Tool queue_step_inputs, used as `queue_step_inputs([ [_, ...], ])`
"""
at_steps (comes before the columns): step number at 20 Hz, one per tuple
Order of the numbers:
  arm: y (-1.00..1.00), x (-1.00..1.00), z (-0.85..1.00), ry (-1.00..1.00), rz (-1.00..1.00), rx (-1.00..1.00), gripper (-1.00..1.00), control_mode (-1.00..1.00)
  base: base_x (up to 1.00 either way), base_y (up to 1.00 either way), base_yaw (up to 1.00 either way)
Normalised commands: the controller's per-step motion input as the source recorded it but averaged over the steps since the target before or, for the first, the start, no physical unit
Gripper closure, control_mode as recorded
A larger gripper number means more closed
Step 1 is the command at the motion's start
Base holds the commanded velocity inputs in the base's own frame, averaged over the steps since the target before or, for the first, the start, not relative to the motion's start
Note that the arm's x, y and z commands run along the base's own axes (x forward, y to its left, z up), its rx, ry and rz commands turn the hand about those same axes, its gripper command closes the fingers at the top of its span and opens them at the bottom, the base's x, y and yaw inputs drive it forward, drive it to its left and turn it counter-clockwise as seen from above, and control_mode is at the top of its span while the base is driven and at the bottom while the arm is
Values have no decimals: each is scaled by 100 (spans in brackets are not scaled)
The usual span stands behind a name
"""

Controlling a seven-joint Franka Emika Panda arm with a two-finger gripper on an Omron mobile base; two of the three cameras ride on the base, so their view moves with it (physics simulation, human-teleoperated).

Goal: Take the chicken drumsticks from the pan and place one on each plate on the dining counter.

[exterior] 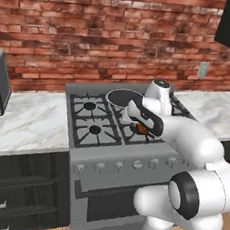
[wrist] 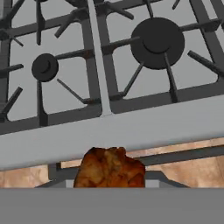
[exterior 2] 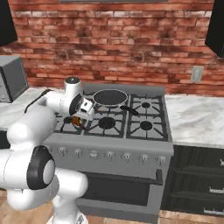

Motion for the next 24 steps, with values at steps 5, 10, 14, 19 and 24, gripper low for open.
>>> queue_step_inputs([
  [5, 0, 0, 0, 0, 0, 0, 100, 100, -50, 1, 92],
  [10, 0, 0, 0, 0, 0, 0, 100, 100, -7, 0, 100],
  [14, 0, 0, 0, 0, 0, 0, 100, 100, -5, 0, 100],
  [19, 0, 0, 0, 0, 0, 0, 100, 100, -4, 0, 100],
  [24, 0, 0, 0, 0, 0, 0, 100, 100, 28, 5, 91],
])
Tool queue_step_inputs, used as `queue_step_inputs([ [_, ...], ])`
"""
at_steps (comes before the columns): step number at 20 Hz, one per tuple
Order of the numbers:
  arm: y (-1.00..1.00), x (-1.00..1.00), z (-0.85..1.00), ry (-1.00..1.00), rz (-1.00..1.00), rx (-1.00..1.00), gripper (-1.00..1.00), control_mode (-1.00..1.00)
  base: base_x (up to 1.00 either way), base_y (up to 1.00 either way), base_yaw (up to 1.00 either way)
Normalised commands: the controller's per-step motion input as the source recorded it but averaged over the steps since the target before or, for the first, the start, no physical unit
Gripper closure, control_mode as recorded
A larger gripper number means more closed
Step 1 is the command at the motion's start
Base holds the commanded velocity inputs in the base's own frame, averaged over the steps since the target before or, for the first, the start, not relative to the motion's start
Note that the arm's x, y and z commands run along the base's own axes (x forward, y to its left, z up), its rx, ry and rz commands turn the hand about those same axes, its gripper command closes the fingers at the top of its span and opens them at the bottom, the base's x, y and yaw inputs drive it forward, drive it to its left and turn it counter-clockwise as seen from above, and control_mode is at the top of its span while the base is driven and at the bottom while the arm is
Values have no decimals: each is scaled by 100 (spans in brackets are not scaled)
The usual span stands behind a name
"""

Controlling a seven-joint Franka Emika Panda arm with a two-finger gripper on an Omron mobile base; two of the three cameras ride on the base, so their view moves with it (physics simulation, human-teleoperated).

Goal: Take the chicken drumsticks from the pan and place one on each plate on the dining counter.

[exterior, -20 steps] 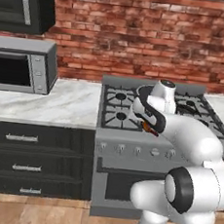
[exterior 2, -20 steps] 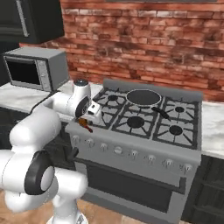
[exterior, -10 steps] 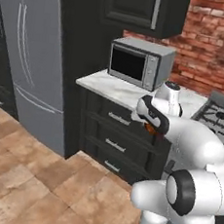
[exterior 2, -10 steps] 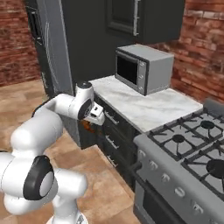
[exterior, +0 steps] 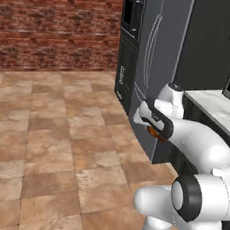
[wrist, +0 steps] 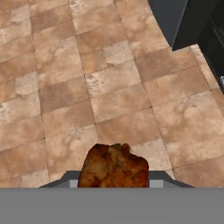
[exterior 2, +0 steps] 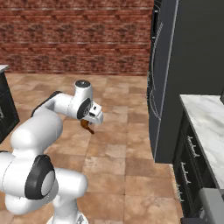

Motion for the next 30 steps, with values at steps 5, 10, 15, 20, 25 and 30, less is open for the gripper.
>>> queue_step_inputs([
  [5, 0, 0, 0, 0, 0, 0, 100, 100, 89, 7, 55],
  [10, 0, 0, 0, 0, 0, 0, 100, 100, 100, 14, 40],
  [15, 0, 0, 0, 0, 0, 0, 100, 100, 100, 6, 32],
  [20, 0, 0, 0, 0, 0, 0, 100, 100, 100, 1, 26],
  [25, 0, 0, 0, 0, 0, 0, 100, 100, 100, 2, 27],
  [30, 0, 0, 0, 0, 0, 0, 100, 100, 100, 0, 23],
])
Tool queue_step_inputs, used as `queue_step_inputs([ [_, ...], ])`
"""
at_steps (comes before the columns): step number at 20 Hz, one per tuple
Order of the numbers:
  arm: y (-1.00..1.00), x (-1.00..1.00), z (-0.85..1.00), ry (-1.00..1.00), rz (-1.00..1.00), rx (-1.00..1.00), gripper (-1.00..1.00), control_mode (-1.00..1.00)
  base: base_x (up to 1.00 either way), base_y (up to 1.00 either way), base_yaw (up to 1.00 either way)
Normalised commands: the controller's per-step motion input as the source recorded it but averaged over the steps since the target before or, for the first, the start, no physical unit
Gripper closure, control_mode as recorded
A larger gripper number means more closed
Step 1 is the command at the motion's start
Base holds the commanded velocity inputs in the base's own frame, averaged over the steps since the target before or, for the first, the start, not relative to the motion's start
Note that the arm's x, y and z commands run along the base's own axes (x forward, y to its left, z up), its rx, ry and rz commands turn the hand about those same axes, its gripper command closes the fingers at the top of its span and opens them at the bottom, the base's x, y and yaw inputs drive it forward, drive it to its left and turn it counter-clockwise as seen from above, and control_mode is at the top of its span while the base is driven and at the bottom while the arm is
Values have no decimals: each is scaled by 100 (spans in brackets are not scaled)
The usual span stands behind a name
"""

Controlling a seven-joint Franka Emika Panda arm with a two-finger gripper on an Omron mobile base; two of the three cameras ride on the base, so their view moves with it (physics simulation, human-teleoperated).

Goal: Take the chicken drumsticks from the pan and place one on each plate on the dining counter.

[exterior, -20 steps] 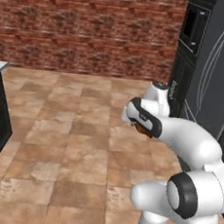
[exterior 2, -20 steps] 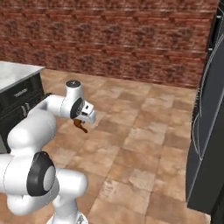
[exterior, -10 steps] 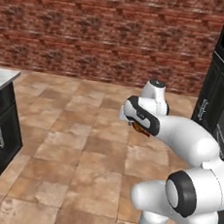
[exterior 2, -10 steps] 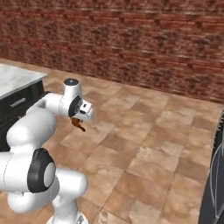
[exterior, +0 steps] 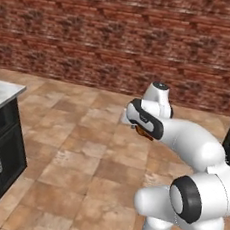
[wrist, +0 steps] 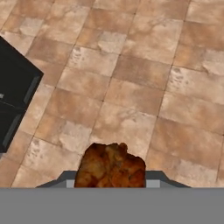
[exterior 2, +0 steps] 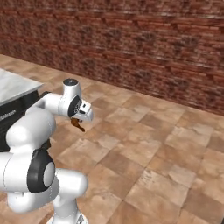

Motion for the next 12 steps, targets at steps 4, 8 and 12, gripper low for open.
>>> queue_step_inputs([
  [4, 0, 0, 0, 0, 0, 0, 100, 100, 100, 0, 19],
  [8, 0, 0, 0, 0, 0, 0, 100, 100, 100, 0, 18],
  [12, 0, 0, 0, 0, 0, 0, 100, 100, 100, 0, 18],
])
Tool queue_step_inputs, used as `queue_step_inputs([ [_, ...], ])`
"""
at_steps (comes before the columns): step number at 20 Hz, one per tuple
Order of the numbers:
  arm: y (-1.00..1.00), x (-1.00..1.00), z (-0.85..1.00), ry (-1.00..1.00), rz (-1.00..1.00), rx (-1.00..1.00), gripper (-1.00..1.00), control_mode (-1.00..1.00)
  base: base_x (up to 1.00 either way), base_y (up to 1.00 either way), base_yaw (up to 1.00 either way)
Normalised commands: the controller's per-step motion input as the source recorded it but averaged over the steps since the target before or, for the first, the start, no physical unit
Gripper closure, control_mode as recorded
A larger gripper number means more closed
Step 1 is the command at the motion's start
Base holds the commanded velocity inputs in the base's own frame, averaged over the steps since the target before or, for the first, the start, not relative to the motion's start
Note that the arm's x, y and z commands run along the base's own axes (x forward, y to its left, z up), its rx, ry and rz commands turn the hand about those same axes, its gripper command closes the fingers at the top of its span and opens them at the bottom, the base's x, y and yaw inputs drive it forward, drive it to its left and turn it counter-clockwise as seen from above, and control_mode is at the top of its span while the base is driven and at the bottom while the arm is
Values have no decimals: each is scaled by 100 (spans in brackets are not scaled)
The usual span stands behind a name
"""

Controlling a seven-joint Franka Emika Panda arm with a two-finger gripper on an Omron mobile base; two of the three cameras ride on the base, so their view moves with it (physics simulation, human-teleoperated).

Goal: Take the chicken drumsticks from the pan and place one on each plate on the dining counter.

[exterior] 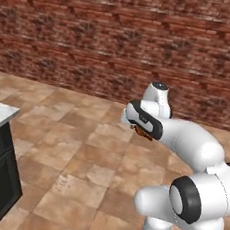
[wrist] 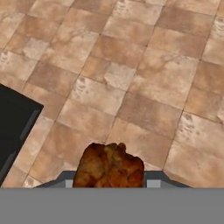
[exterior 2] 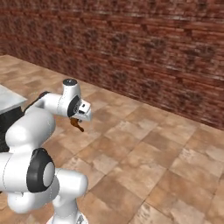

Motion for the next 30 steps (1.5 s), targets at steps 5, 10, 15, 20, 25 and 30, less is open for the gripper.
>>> queue_step_inputs([
  [5, 0, 0, 0, 0, 0, 0, 100, 100, 100, 0, 17],
  [10, 0, 0, 0, 0, 0, 0, 100, 100, 100, 0, 19],
  [15, 0, 0, 0, 0, 0, 0, 100, 100, 100, 0, 28],
  [20, 0, 0, 0, 0, 0, 0, 100, 100, 100, 0, 29],
  [25, 0, 0, 0, 0, 0, 0, 100, 100, 100, 0, 30],
  [30, 0, 0, 0, 0, 0, 0, 100, 100, 100, 0, 31],
])
